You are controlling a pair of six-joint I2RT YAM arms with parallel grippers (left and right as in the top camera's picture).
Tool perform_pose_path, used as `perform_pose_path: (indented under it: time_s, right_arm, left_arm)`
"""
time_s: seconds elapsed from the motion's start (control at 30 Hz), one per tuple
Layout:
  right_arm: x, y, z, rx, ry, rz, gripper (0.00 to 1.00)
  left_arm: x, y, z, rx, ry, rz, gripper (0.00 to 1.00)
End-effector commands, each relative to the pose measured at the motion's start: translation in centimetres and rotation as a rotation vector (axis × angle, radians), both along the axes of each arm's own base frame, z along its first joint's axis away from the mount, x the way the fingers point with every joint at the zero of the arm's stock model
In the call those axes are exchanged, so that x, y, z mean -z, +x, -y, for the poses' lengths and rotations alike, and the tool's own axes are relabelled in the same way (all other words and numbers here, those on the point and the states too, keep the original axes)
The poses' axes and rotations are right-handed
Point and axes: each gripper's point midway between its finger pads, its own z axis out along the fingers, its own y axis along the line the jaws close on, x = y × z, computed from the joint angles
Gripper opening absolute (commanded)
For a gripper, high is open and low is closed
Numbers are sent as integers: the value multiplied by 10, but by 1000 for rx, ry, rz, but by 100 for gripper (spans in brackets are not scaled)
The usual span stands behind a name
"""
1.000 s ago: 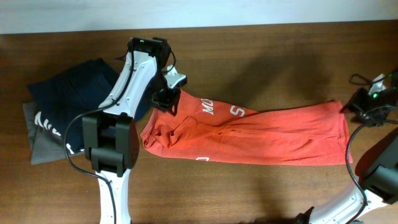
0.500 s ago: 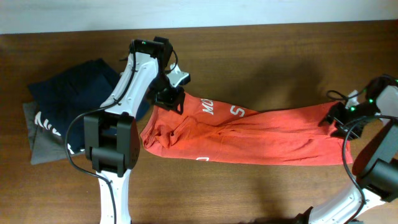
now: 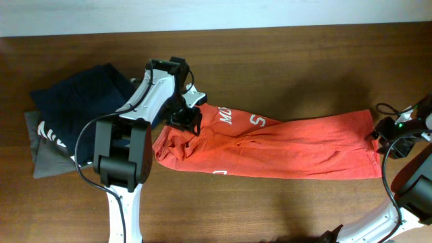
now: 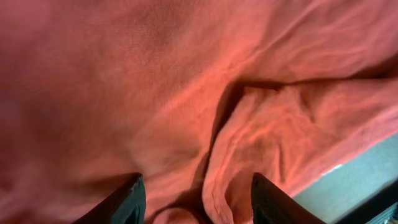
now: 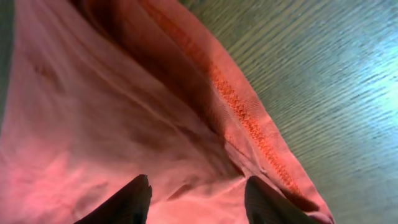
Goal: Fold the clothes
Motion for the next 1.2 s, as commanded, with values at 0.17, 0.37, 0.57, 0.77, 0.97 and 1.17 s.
perform_pose_path:
  time_s: [0.17, 0.37, 0.57, 0.77, 0.97, 1.17]
  right_arm:
    - [9, -3, -4, 9, 6, -4, 16]
    - [2, -11, 26, 95, -70, -31, 7]
    - [-9, -12, 52, 138, -138, -27, 7]
    - [-10, -11, 50, 133, -135, -25, 9]
    - [-10, -12, 52, 139, -134, -27, 38]
    - [-10, -13, 51, 137, -126, -24, 57]
  left_arm:
    - [23, -14, 0, -5, -11, -22, 53]
    - [28, -19, -4, -2, 11, -30, 54]
    - [28, -18, -5, -5, 10, -29, 54]
    - [29, -17, -5, -5, 9, -23, 55]
    - [29, -14, -4, -5, 5, -13, 55]
    - [20, -5, -1, -17, 0, 10, 59]
